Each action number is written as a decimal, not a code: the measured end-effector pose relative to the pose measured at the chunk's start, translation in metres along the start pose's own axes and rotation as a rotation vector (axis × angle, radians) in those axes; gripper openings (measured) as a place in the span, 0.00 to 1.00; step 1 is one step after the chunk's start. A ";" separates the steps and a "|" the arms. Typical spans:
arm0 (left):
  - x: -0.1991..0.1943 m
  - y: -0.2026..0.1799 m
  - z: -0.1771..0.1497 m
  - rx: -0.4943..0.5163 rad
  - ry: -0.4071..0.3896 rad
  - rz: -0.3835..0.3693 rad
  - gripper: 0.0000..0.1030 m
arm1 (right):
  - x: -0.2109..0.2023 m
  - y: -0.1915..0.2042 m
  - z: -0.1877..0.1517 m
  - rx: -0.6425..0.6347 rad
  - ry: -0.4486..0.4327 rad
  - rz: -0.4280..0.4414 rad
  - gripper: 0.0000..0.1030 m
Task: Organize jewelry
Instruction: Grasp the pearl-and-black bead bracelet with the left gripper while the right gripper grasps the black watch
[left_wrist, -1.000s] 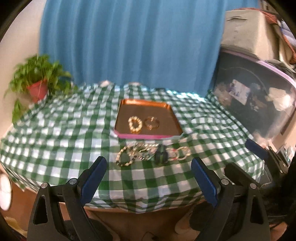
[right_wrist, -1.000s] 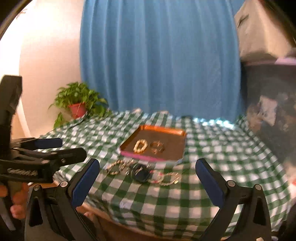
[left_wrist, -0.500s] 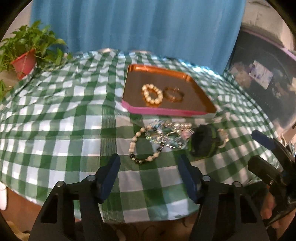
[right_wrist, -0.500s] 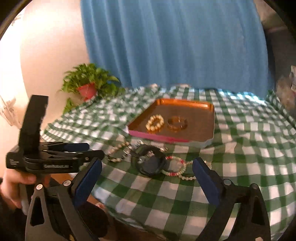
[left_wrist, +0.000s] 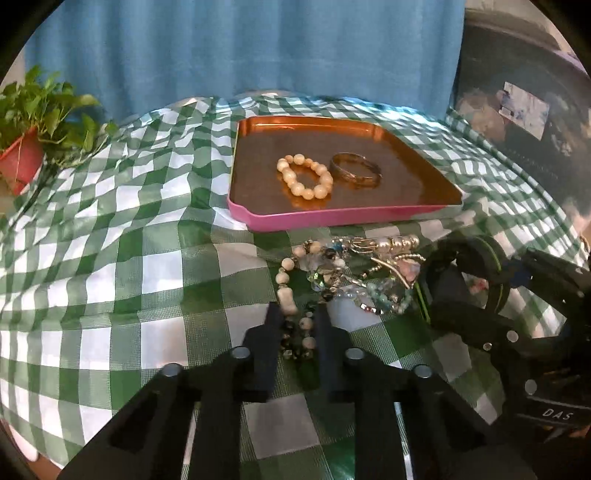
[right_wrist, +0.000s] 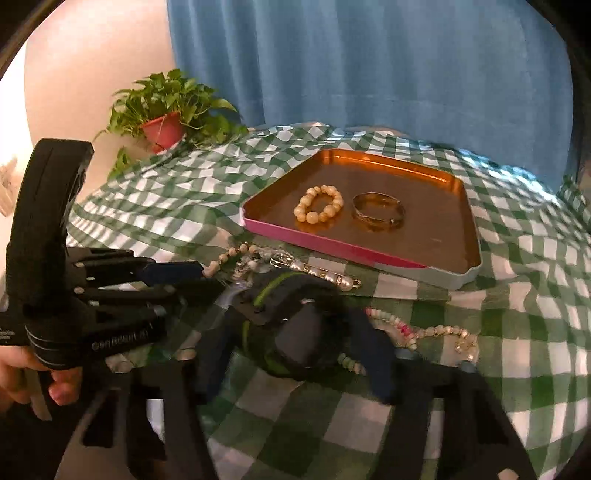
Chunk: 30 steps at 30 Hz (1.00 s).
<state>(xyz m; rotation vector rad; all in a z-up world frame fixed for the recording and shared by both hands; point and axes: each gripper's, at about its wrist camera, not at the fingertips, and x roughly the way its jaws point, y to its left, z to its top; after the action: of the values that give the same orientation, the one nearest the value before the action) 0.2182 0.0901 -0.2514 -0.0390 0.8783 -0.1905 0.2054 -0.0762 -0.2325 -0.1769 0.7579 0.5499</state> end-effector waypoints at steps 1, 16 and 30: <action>0.001 0.004 0.001 -0.017 0.001 -0.013 0.15 | 0.000 0.000 0.001 -0.001 -0.002 0.004 0.47; -0.034 0.023 -0.023 -0.182 -0.006 -0.085 0.07 | -0.053 0.013 -0.003 -0.078 -0.113 0.040 0.06; -0.041 0.033 -0.014 -0.296 -0.040 0.067 0.93 | -0.041 -0.009 -0.024 -0.056 -0.015 -0.040 0.12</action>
<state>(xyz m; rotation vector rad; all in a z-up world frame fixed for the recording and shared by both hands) 0.1864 0.1311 -0.2329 -0.2878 0.8613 0.0039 0.1717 -0.1089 -0.2215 -0.2395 0.7236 0.5344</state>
